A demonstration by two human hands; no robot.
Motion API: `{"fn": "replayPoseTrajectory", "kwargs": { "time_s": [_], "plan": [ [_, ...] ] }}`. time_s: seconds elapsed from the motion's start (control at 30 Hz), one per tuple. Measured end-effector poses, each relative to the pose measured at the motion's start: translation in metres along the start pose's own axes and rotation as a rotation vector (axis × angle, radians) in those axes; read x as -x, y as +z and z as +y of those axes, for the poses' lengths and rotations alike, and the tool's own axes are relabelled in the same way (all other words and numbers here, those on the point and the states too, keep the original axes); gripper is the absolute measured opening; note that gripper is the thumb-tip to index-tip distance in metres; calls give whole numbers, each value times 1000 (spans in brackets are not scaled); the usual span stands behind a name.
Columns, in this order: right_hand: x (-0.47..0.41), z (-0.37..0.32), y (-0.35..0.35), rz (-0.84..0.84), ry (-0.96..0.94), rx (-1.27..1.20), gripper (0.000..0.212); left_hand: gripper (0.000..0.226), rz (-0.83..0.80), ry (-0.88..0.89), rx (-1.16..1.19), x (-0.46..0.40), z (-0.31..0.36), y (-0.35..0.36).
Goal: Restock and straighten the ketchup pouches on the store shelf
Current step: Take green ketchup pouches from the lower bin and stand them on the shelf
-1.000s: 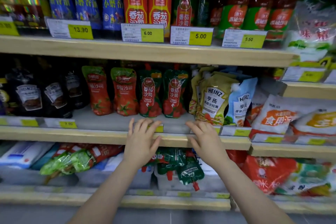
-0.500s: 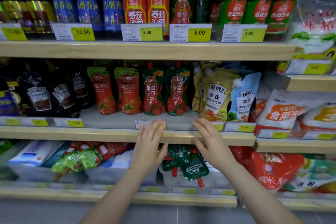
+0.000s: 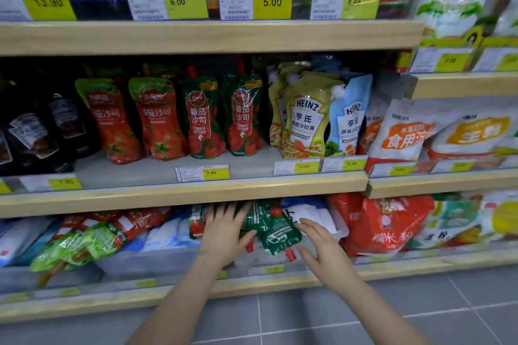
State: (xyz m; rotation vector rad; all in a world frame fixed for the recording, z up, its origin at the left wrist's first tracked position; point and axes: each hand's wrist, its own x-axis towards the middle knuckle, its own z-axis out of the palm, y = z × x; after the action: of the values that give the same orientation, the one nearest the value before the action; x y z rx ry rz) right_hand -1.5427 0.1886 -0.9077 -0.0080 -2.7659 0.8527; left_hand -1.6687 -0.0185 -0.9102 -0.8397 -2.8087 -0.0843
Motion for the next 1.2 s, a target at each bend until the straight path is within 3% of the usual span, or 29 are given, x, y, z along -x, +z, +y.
{"fn": "replayPoseTrajectory", "kwargs": {
  "time_s": [0.13,0.23,0.37,0.5,0.73,0.9,0.97,1.07,1.2],
  "plan": [
    [-1,1,11,16,-1,-34,46,71,159,170,-32,14,-10,8],
    [1,-3,22,10,-2,-50,52,87,101,335,-97,27,-21,4],
    [-3,-16,34,-63,-49,-81,68,89,119,355,-131,37,-25,-2],
    [-5,-28,40,-103,-114,-31,69,91,178,391,-95,45,-24,-6],
    [-6,-52,29,60,-81,-137,39,78,232,300,212,51,-20,-15],
    [-27,-89,4,73,-184,-79,28,69,207,50,282,58,-39,-25],
    [-36,-107,-6,70,-190,-94,25,62,165,-53,390,60,-46,-31],
    [-50,-129,-25,103,-164,-230,15,57,112,-70,574,57,-53,-48],
    [-62,-145,-49,-42,-67,-553,5,49,-141,1,802,51,-55,-76]
  ]
}}
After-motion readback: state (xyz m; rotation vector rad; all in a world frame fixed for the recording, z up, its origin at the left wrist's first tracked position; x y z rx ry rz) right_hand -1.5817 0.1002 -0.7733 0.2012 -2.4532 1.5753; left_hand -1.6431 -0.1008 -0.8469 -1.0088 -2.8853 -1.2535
